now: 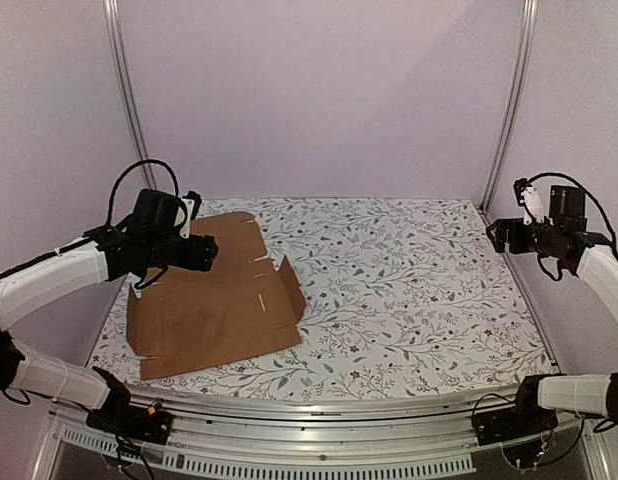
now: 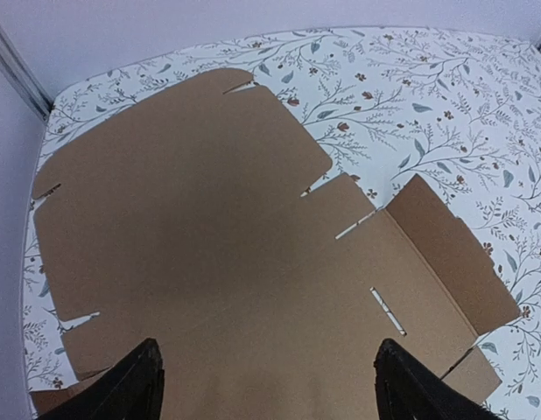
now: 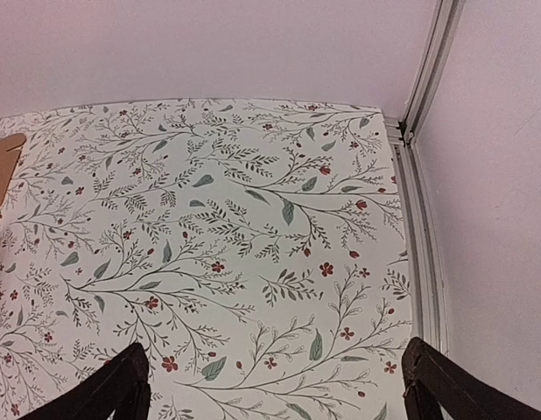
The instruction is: Fold the paper box
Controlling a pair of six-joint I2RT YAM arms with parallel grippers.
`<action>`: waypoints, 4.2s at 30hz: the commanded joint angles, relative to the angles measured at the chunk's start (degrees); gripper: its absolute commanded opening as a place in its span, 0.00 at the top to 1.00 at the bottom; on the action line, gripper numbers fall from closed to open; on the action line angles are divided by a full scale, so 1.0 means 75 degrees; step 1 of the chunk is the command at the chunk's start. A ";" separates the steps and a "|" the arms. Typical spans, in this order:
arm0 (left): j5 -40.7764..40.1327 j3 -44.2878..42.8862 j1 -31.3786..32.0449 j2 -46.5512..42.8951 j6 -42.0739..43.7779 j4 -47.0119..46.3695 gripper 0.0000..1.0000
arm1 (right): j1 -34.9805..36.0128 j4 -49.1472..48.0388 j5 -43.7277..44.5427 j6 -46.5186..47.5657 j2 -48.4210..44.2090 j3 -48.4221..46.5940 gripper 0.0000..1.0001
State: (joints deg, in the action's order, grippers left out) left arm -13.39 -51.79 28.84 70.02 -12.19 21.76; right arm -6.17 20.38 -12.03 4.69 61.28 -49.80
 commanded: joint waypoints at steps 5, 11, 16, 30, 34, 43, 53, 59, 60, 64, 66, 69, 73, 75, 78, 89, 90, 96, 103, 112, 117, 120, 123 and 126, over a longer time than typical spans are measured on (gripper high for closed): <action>-0.1840 -0.1108 -0.0045 0.0340 -0.0909 0.2788 0.15 | -0.0056 0.0031 -0.1021 0.0521 -0.0279 0.0228 0.01; -0.0347 -0.0710 -0.0431 -0.0766 -0.2676 0.3177 0.13 | -0.0041 0.0727 -0.2746 0.1872 -0.0394 0.0188 0.01; -0.0231 -0.0635 -0.0470 -0.1055 -0.3260 0.3544 0.13 | 0.1382 0.1287 -0.2526 0.1539 0.0190 -0.0453 0.05; 0.0638 -0.0198 -0.0372 -0.1739 -0.3838 0.3599 0.19 | 0.6165 0.1326 -0.2676 -0.0357 0.5493 -0.3745 0.16; 0.0614 -0.0267 -0.0336 -0.1838 -0.3885 0.3773 0.20 | 0.6644 0.0526 -0.2056 -0.1641 0.6885 -0.4757 0.16; 0.0503 -0.0628 -0.0270 -0.1965 -0.3860 0.4164 0.20 | 0.7184 0.1240 -0.0837 -0.3089 0.9103 -0.7284 0.26; 0.0709 -0.0750 -0.0207 -0.1969 -0.3586 0.4249 0.20 | 0.7109 0.1876 -0.1180 -0.3165 0.9500 -0.7238 0.95; 0.1124 -0.0926 -0.0108 -0.1762 -0.3030 0.4287 0.21 | 0.6180 0.2581 -0.0989 -0.1841 0.8234 -0.6618 1.00; 0.1173 -0.0951 -0.0096 -0.1743 -0.2946 0.4296 0.21 | 0.5933 0.2742 -0.0982 -0.1490 0.8121 -0.6685 1.00; 0.1895 -0.1029 0.0024 -0.1626 -0.2257 0.4174 0.21 | 0.5097 0.3955 0.0207 0.0285 0.8169 -0.8044 1.00; 0.2269 -0.1097 0.0204 -0.1483 -0.1856 0.4110 0.21 | 0.4629 0.4067 0.0536 0.1057 0.8639 -0.8801 0.84; 0.2347 -0.1315 0.0613 -0.1227 -0.1203 0.4085 0.22 | 0.4055 0.4452 0.0551 0.1613 0.9128 -0.9858 0.59; 0.2280 -0.1579 0.1283 -0.1023 0.0126 0.4046 0.22 | 0.3660 0.4859 -0.0722 0.1195 0.8316 -0.9437 0.45; 0.2320 -0.1703 0.1620 -0.0920 0.0990 0.3888 0.23 | 0.3652 0.4870 -0.1213 0.1310 0.7270 -0.8556 0.43; 0.2305 -0.1769 0.2035 -0.0674 0.2667 0.3558 0.22 | 0.3658 0.4896 -0.1998 0.1515 0.5940 -0.7060 0.41; 0.1714 -0.0895 0.2295 0.0835 0.6307 0.1711 0.19 | 0.3656 0.5192 -0.3109 0.2923 0.1680 -0.2702 0.36; 0.1725 -0.0928 0.2295 0.1042 0.6489 0.1532 0.19 | 0.3659 0.5086 -0.3097 0.2969 0.1430 -0.2413 0.36; 0.1324 -0.1534 0.2148 0.2667 0.7407 0.1496 0.21 | 0.3643 0.4601 -0.3512 0.2915 0.0794 -0.1442 0.34; 0.1726 -0.2370 0.2132 0.3928 0.7380 0.2237 0.37 | 0.3542 0.4512 -0.3594 0.2890 0.0628 -0.1296 0.34; 0.2593 -0.2364 0.2574 0.3488 0.6974 0.2526 0.94 | 0.3504 0.4404 -0.3525 0.2943 0.0613 -0.1173 0.34; 0.3272 -0.2857 0.3209 0.3762 0.6168 0.2731 1.00 | 0.3495 0.4377 -0.3416 0.2915 0.0711 -0.1210 0.35; 0.3170 -0.3739 0.3645 0.4578 0.4675 0.2757 1.00 | 0.3427 0.4305 -0.3268 0.2811 0.0702 -0.1209 0.35; 0.2485 -0.5553 0.3970 0.5953 0.2640 0.3477 1.00 | 0.3230 0.4123 -0.3044 0.2545 0.0690 -0.1245 0.35; 0.2069 -0.7578 0.4142 0.7264 0.1114 0.4058 1.00 | 0.2907 0.3972 -0.2873 0.2248 0.0709 -0.1297 0.36</action>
State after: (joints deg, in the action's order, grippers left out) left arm 6.15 -94.59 57.89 114.41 16.82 46.65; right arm 18.22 52.60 -36.27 24.69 66.46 -58.92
